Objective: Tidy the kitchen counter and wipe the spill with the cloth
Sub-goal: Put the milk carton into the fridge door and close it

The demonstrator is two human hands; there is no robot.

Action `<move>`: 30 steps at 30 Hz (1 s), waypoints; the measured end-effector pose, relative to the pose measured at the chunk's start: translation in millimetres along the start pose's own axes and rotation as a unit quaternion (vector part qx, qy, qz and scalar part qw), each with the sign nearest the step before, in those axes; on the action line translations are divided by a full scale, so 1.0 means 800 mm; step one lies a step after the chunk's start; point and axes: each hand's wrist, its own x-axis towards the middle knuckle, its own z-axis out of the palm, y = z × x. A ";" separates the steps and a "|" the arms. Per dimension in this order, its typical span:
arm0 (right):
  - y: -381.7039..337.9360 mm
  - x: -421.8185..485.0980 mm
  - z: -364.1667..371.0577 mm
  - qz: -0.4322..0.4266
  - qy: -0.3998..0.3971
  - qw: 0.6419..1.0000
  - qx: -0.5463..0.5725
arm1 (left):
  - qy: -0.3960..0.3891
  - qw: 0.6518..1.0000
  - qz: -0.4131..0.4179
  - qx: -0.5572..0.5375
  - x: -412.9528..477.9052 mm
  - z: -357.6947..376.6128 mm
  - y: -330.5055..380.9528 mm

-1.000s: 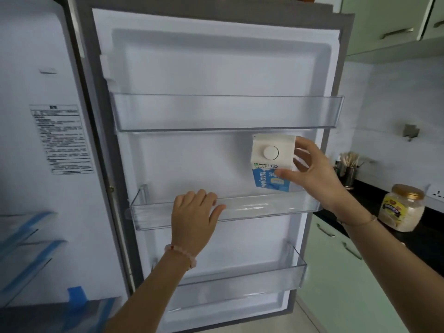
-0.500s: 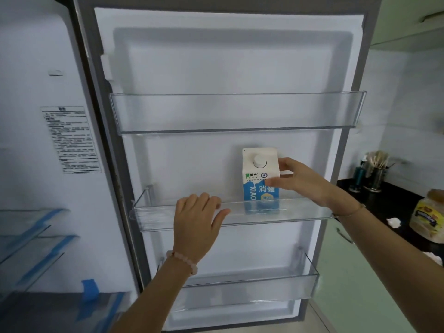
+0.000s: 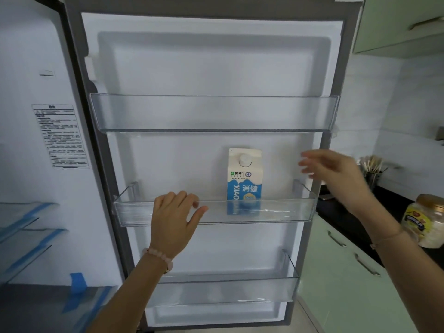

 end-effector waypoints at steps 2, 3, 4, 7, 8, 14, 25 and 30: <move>0.010 0.004 -0.030 0.010 0.084 0.995 0.057 | 0.003 1.000 -0.008 -0.007 -0.001 -0.002 0.001; 0.019 0.009 -0.041 0.021 0.110 0.991 0.073 | 0.002 1.000 -0.013 -0.009 -0.001 -0.004 0.001; 0.031 0.014 -0.051 0.038 0.118 0.989 0.082 | 0.001 1.000 -0.018 -0.013 -0.002 -0.006 0.002; 0.063 0.024 -0.057 0.140 0.076 0.977 0.144 | -0.009 0.999 -0.025 -0.021 -0.006 -0.012 0.003; 0.074 0.027 -0.055 0.176 0.055 0.966 0.184 | -0.012 0.999 -0.026 -0.020 -0.008 -0.015 0.004; 0.098 0.019 -0.024 0.240 -0.004 0.946 0.219 | -0.026 0.999 -0.029 -0.010 -0.016 -0.034 -0.001; 0.054 -0.103 -0.025 0.136 0.033 0.957 0.254 | -0.046 0.985 -0.132 -0.099 -0.082 -0.106 0.020; 0.009 -0.190 -0.001 0.070 0.107 0.957 0.259 | 0.028 0.963 -0.178 -0.202 -0.171 -0.189 0.109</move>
